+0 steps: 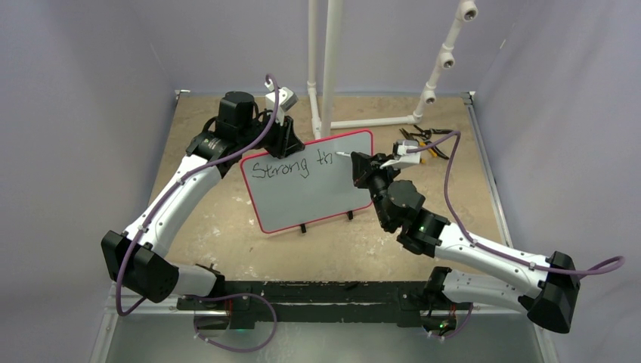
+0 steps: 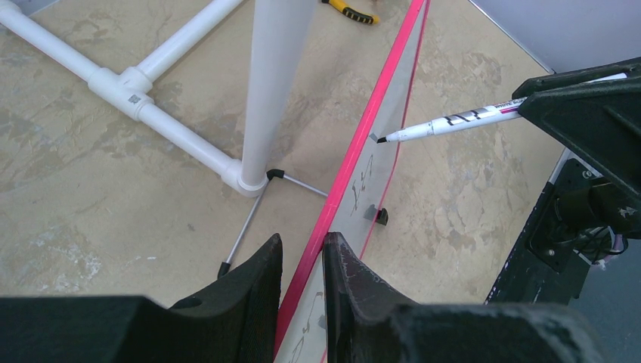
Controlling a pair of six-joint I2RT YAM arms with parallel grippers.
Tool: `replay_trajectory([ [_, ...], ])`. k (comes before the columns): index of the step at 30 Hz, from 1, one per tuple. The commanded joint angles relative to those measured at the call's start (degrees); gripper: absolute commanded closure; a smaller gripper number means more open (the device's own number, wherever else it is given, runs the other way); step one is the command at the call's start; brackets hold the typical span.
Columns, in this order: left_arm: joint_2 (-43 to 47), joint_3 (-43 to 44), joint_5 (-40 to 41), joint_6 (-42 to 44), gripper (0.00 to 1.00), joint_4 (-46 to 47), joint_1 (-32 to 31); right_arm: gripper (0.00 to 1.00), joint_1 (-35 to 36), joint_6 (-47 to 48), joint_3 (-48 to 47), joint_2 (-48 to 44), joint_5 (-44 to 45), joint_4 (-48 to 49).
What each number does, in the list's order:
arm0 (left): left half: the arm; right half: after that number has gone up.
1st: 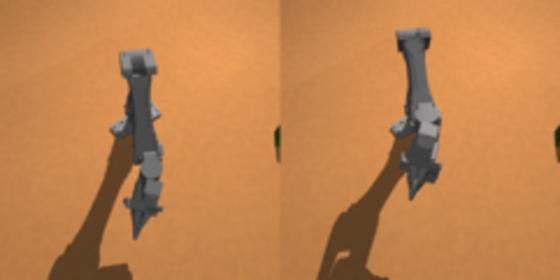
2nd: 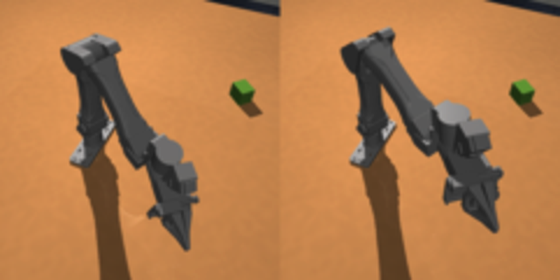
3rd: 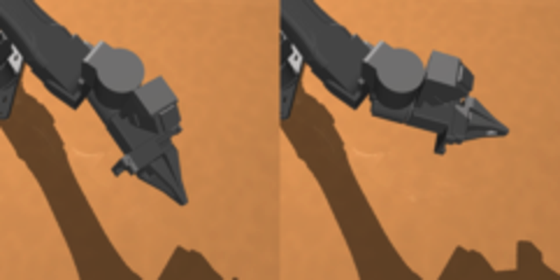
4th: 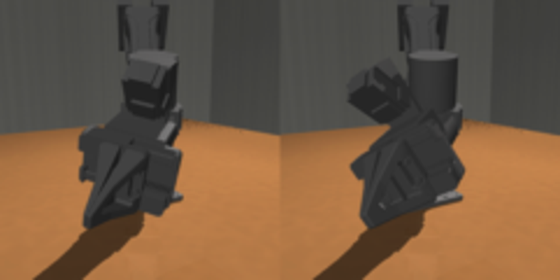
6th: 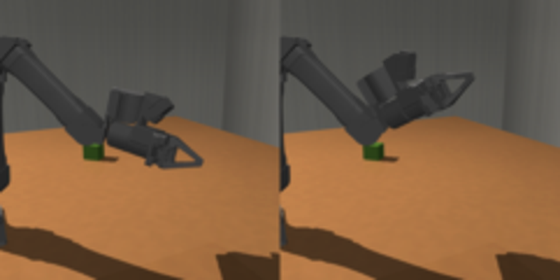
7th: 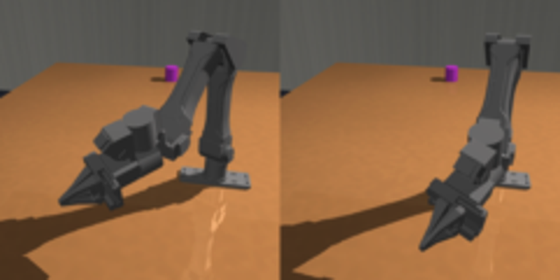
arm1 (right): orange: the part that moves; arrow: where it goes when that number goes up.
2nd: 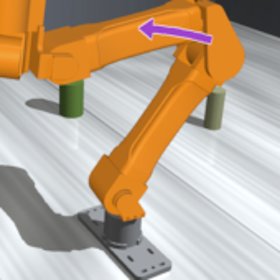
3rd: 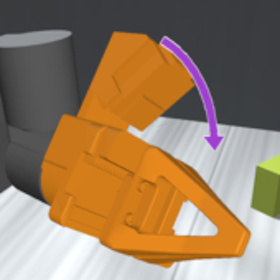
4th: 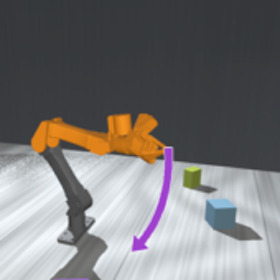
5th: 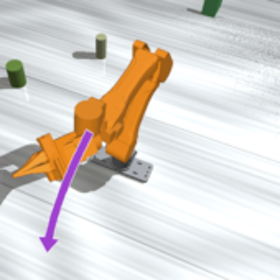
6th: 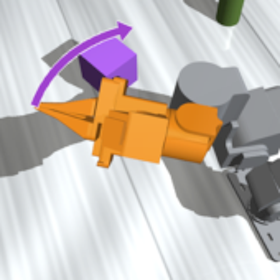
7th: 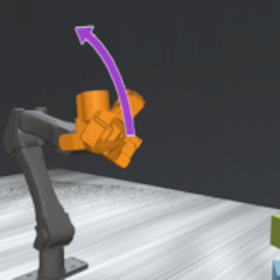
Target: Write a sentence on the whiteboard
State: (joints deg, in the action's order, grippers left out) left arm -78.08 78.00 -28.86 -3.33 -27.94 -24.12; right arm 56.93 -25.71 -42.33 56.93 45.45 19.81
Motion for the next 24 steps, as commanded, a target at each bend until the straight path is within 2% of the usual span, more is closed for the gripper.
replay_trajectory([
  [1, -0.2, -0.9, 0.5, -0.1, 1.0, -2.9, -0.1, 1.0, -0.5, 0.8, -2.4, -0.2, 1.0, 2.0],
  [24, 0.1, -0.7, 0.3, -0.3, 1.0, -3.0, -0.1, 1.0, -0.5, -5.5, 0.0, -1.9, 1.9, -6.3],
])
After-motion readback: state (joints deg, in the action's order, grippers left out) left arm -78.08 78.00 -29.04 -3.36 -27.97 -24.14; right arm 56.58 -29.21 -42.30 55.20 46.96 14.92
